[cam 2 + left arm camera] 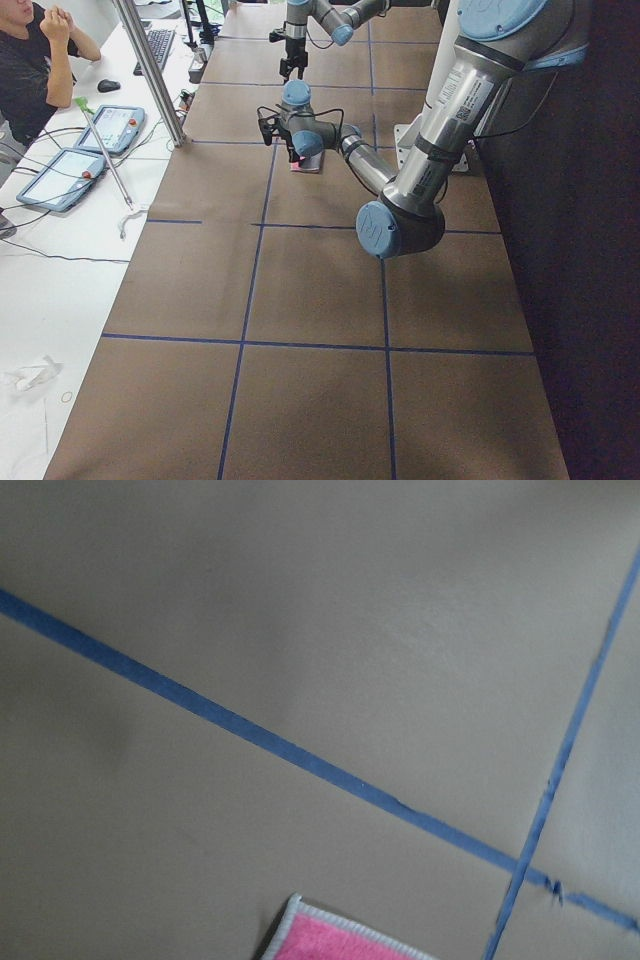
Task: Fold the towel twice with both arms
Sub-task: 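Open both grippers and raise them away from the folded towel, then grasp the folded towel's end nearest the left gripper while the right arm withdraws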
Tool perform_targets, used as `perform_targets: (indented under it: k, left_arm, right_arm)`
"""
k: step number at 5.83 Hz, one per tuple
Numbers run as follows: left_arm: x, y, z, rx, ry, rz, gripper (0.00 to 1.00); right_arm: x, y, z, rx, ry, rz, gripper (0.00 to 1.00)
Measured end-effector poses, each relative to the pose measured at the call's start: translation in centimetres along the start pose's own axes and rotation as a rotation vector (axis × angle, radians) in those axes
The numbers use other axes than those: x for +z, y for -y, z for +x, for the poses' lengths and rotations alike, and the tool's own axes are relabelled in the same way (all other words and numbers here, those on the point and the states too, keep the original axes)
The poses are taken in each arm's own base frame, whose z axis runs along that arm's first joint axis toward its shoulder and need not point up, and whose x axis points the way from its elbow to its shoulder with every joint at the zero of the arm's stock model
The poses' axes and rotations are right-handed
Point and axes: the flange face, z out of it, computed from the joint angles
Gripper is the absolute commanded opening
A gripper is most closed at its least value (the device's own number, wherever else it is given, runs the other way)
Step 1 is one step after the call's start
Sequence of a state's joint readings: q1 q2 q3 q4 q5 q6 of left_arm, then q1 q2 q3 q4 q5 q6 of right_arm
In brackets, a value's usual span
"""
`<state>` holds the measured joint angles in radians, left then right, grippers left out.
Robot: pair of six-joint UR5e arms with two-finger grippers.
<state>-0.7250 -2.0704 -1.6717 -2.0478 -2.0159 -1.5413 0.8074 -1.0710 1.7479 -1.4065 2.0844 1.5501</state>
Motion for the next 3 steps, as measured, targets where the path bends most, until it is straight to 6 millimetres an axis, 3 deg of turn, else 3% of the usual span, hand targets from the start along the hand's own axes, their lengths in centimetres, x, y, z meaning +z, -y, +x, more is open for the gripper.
perform_targets:
  k: [1,3]
  left_arm:
    - [-0.3,-0.6,-0.5,0.091,-0.003,-0.001,1.00]
    - [2.2,-3.5,-1.6,0.257,0.027,-0.040,1.00]
  right_arm:
    - [-0.6,1.3,3.3,-0.110,-0.019,0.016,1.00]
    - [-0.5,4.7,11.5,-0.385,-0.102,0.025,1.00]
